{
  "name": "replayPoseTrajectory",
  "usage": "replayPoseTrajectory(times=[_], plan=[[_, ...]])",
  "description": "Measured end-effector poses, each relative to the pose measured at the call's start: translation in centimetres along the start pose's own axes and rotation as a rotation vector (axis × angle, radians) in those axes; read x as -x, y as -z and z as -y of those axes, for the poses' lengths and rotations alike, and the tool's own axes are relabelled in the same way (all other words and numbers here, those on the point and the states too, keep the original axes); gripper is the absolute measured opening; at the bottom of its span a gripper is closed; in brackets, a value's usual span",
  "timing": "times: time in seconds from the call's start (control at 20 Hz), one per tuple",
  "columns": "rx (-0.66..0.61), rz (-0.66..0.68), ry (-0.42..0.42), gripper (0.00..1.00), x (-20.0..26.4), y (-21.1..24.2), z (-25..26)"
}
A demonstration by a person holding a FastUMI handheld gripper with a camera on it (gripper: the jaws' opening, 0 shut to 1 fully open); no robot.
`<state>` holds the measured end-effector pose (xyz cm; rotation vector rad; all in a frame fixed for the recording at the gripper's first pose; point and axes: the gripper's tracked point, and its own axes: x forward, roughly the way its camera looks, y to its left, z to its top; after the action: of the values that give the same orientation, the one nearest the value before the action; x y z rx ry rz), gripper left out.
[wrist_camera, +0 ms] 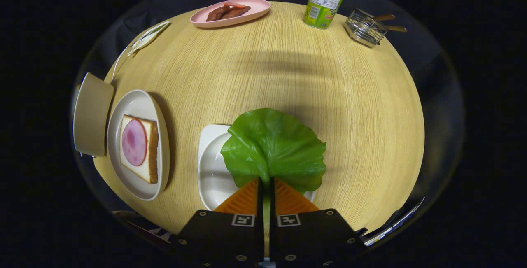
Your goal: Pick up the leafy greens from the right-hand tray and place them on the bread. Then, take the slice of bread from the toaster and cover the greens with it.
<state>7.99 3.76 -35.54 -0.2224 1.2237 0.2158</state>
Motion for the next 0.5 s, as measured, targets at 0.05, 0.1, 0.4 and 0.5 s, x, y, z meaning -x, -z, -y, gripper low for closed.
replayPoseTrajectory(times=[0.05,0.1,0.4,0.5], plan=[[-0.004,0.004,0.005,0.03,0.1,0.0,0.1],[-0.007,0.006,0.015,0.01,0.3,-0.1,0.3],[-0.06,0.086,0.035,0.01,4.0,-1.1,1.6],[-0.093,0.113,0.027,0.01,5.4,-1.2,1.7]])
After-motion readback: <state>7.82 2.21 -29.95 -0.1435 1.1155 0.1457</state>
